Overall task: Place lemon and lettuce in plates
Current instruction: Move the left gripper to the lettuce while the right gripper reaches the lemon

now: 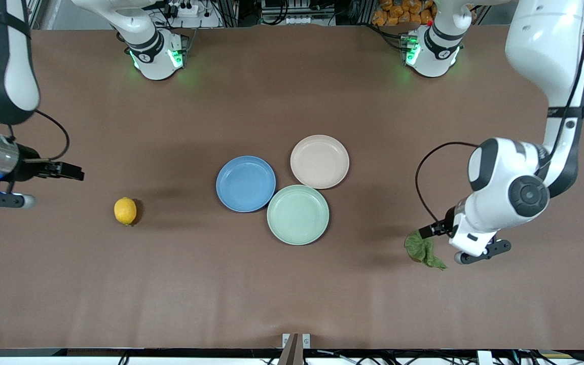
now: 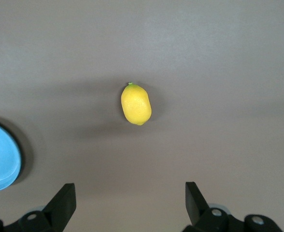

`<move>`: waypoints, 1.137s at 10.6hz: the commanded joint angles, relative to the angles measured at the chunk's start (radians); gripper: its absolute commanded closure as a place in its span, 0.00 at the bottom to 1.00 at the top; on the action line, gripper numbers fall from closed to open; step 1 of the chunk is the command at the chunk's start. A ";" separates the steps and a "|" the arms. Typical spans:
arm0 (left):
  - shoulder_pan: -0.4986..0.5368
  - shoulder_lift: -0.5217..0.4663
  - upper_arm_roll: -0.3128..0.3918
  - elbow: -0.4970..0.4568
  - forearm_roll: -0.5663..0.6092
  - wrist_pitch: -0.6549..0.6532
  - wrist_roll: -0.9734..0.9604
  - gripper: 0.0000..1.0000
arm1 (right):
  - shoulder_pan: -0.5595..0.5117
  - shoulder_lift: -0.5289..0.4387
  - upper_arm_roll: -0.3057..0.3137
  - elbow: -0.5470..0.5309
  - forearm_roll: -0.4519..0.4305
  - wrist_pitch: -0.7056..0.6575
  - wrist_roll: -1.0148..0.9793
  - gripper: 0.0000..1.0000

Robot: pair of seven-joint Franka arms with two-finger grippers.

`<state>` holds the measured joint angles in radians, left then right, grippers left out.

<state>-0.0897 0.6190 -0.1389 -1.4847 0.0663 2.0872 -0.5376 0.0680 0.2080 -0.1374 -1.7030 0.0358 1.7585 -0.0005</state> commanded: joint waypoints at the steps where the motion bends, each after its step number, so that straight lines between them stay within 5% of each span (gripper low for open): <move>1: -0.019 0.105 0.019 0.090 0.087 0.026 -0.051 0.00 | 0.004 0.010 -0.005 -0.064 0.013 0.064 -0.035 0.00; 6: -0.041 0.214 0.061 0.093 0.125 0.187 -0.039 0.00 | 0.016 0.051 -0.005 -0.193 0.013 0.270 -0.035 0.00; 12: -0.054 0.254 0.061 0.093 0.125 0.234 -0.039 0.00 | 0.022 0.139 -0.004 -0.316 0.013 0.553 -0.033 0.00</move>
<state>-0.1351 0.8530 -0.0884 -1.4152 0.1627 2.3135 -0.5607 0.0795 0.3331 -0.1369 -2.0012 0.0358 2.2661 -0.0239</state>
